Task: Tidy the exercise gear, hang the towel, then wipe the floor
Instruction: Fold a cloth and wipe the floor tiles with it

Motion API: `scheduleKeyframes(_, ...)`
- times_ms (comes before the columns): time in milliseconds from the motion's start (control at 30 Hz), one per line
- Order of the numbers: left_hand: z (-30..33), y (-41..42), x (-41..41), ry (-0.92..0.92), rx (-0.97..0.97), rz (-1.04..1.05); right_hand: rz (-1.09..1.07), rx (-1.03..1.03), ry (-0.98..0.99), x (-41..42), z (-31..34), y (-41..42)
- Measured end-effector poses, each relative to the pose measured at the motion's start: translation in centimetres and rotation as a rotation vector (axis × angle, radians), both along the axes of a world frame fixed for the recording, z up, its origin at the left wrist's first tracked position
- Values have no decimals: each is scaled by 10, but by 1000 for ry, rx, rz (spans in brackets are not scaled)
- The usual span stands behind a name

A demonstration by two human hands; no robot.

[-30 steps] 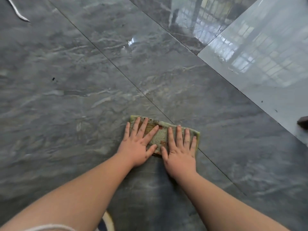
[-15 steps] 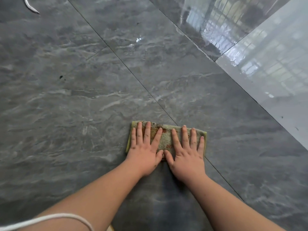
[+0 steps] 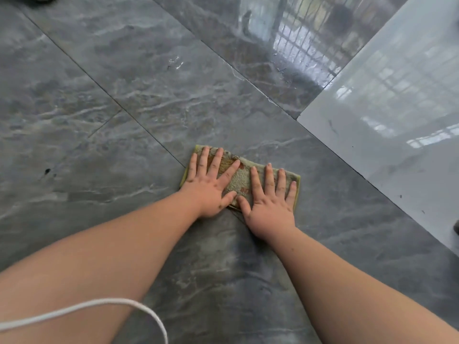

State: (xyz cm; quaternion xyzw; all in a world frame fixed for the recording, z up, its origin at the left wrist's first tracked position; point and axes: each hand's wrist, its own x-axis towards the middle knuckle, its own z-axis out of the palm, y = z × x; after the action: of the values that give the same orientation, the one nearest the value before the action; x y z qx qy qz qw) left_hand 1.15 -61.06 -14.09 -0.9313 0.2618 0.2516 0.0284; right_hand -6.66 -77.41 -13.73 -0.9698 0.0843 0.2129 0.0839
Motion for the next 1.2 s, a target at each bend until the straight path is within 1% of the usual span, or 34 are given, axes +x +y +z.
scheduleKeyframes(233,2,-12,69,65,-5,-96,-102,38,137,54,7,-4)
scheduleKeyframes(400,4,-31,125,83,-1,-136,-148,48,123,100,6,-16)
scheduleKeyframes(533,0,-48,162,62,-11,-135,-142,20,81,135,0,-31)
scheduleKeyframes(700,-1,-70,219,33,-17,-136,-170,37,50,189,-4,-50)
scheduleKeyframes(800,0,-76,230,68,2,-140,-145,21,34,198,-2,-54)
scheduleKeyframes(933,4,-78,232,115,34,-132,-105,18,69,204,0,-59)
scheduleKeyframes(1067,4,-84,251,85,15,-117,-68,20,53,230,-1,-70)
scheduleKeyframes(1200,1,-90,269,33,-5,-138,-120,20,33,245,-1,-70)
